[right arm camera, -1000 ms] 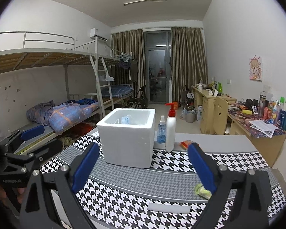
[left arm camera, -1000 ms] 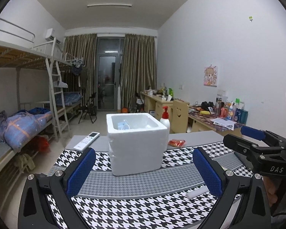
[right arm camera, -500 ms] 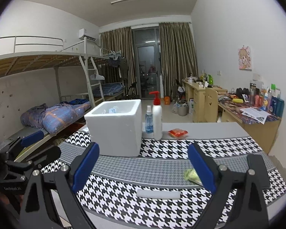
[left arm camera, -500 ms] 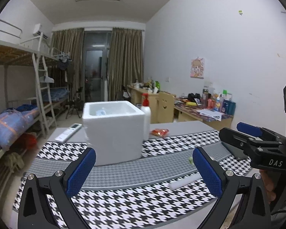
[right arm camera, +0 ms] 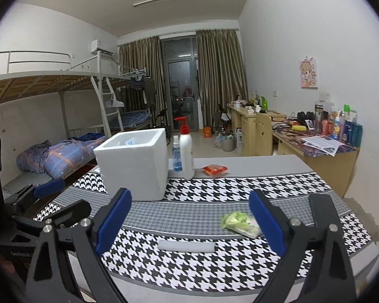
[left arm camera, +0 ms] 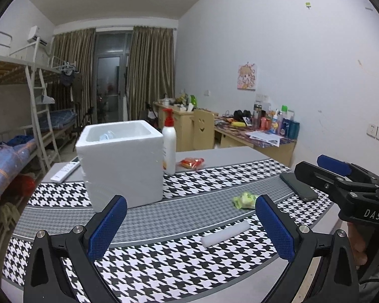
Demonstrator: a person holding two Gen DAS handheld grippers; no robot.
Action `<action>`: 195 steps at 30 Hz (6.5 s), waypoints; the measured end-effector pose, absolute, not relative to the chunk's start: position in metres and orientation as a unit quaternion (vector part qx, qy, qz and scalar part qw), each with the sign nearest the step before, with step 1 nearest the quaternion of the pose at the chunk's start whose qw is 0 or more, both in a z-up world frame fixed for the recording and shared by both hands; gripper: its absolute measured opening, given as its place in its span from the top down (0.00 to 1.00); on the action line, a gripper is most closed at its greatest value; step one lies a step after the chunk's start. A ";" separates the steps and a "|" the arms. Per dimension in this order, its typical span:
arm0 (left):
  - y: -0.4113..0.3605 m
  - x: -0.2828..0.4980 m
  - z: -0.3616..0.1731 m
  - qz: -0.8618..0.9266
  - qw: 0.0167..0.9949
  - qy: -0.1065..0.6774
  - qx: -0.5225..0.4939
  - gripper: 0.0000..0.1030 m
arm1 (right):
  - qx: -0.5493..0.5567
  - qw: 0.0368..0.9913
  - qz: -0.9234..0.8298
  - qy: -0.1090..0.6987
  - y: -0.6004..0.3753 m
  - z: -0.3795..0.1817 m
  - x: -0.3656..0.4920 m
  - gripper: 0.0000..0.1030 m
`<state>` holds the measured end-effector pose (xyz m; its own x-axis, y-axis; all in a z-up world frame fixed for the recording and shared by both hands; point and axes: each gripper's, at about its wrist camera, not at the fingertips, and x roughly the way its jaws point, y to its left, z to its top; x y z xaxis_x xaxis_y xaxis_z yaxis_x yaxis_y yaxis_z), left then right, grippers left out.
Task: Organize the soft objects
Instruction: 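Withdraw both tools from the box and move toward the foam stick and packet, then close the left tool on the white foam stick while the right tool grasps the green packet, then lift and carry the foam stick and green packet in both tools over the foam box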
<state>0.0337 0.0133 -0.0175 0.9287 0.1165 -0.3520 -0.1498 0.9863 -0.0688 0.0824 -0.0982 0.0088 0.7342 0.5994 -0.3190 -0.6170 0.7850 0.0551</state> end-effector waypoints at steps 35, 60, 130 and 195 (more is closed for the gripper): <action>-0.006 0.134 -0.083 -0.021 0.940 0.340 -0.033 0.01 | -0.029 0.934 0.248 0.256 -0.130 -0.052 0.146 0.07; -0.016 0.185 -0.122 -0.102 0.892 0.440 0.015 0.35 | -0.038 0.913 0.258 0.313 -0.123 -0.071 0.200 0.07; 0.044 0.129 -0.065 -0.040 0.939 0.330 -0.084 0.87 | -0.104 0.877 0.315 0.349 -0.073 -0.074 0.213 0.48; 0.089 0.099 0.044 0.012 0.974 0.223 -0.029 0.85 | -0.080 0.908 0.353 0.209 -0.031 0.026 0.156 0.48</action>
